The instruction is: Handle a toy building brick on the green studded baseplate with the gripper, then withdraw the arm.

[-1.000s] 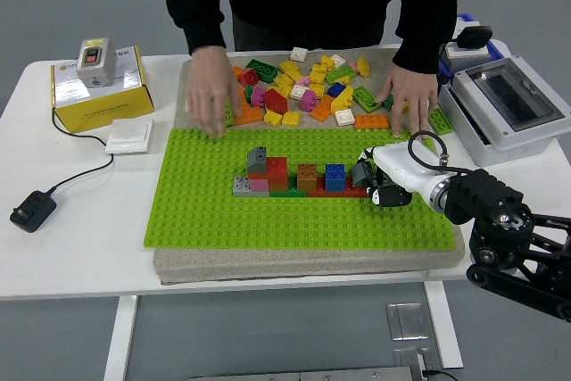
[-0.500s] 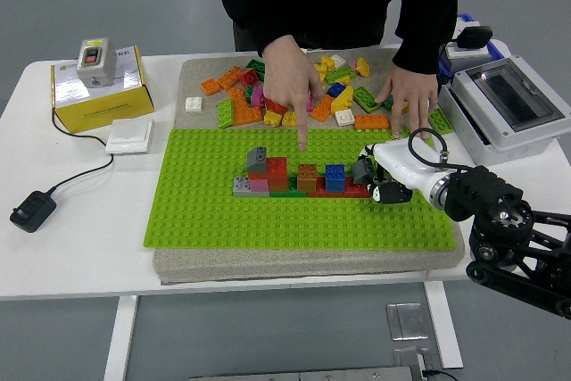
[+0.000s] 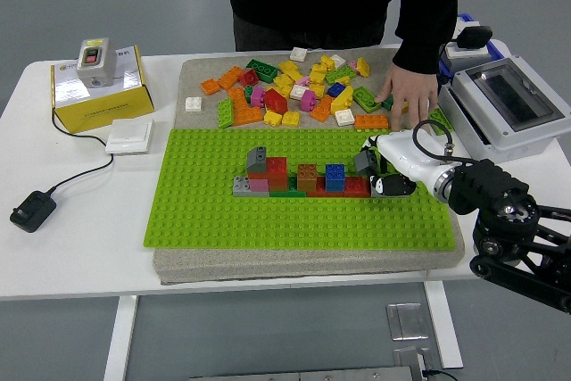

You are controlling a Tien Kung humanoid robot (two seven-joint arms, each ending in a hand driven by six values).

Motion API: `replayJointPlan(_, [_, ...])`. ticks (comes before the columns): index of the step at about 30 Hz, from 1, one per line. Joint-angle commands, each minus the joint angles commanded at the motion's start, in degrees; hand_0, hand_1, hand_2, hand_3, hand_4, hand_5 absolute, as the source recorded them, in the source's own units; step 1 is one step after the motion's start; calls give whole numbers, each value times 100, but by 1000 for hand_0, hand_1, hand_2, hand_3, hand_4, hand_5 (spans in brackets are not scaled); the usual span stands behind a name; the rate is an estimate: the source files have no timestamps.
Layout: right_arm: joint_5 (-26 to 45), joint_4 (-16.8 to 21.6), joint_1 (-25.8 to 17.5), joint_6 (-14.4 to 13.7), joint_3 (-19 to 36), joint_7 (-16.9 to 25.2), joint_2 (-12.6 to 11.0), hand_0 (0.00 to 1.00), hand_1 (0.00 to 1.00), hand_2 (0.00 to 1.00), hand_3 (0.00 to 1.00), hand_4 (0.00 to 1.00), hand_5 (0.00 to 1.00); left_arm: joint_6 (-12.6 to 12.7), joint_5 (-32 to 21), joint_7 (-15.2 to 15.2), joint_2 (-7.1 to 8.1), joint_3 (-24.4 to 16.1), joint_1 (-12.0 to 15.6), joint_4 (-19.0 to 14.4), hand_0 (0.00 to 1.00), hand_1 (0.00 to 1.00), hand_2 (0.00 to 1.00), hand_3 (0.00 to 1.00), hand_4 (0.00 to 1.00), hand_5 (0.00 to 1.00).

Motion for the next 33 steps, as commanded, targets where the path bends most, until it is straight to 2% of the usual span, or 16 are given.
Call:
replayJointPlan(15, [-36,129,190,-15,-14,-42,319,79,134,443,583,455,334,-9,36,6,22,-24,-4,0,710,674,635,662,267,632])
replayJointPlan(24, [-39,76,338,-29,-145,-47,615,78,133,443,585,456,335,-10,51,11,29,-38,-22,0,709,674,634,662,268,632])
replayJointPlan(33, [-8,0,414,-39,-266,-41,776,78,134,444,585,457,336,-11,69,8,40,-44,-26,0,709,674,634,662,269,631])
